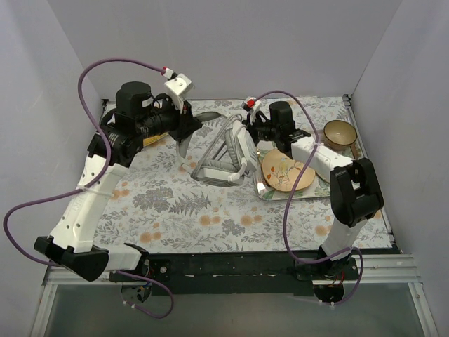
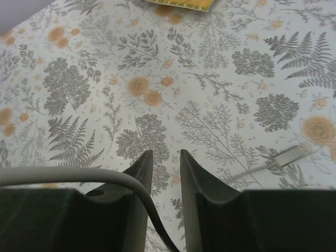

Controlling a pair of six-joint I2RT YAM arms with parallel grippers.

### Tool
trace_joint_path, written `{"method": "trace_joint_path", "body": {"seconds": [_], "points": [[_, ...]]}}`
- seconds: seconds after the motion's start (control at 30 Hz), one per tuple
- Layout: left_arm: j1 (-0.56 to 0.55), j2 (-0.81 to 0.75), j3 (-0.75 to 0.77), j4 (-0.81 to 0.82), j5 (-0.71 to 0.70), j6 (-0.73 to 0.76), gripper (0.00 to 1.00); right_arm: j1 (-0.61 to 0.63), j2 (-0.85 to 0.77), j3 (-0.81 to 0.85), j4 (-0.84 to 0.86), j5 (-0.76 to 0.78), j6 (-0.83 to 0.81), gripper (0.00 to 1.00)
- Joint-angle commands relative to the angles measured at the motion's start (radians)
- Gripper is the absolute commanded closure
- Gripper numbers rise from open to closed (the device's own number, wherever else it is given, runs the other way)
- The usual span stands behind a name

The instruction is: Wrap the headphones

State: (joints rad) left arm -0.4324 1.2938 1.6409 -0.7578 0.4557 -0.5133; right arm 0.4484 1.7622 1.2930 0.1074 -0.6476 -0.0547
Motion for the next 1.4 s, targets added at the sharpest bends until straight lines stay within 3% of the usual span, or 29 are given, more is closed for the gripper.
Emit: {"method": "trace_joint_path", "body": {"seconds": [0.0,0.1,0.57,0.83,1.03,1.2,1.37], "points": [[-0.005,-0.038,0.111,0.043,0.054,-0.114,1.0,0.024,-0.018,-0.063,0.267,-0.075,0.105,0.62],[-0.005,-0.028,0.163,0.055,0.018,-0.136,1.0,0.027,-0.004,-0.104,0.31,-0.072,0.128,0.57],[-0.005,0.051,0.362,0.137,-0.158,-0.237,1.0,0.07,0.055,-0.213,0.529,0.026,0.219,0.53],[-0.005,0.084,0.438,0.15,-0.16,-0.243,1.0,0.111,0.069,-0.27,0.594,0.115,0.145,0.36],[-0.003,0.084,0.459,0.15,-0.176,-0.223,1.0,0.111,0.011,-0.304,0.456,0.271,0.079,0.35],[-0.005,0.084,0.465,0.149,-0.196,-0.218,1.0,0.096,-0.088,-0.32,0.241,0.526,0.061,0.33],[-0.005,0.088,0.465,0.155,-0.247,-0.214,1.0,0.082,-0.234,-0.388,0.175,0.713,0.058,0.27]]}}
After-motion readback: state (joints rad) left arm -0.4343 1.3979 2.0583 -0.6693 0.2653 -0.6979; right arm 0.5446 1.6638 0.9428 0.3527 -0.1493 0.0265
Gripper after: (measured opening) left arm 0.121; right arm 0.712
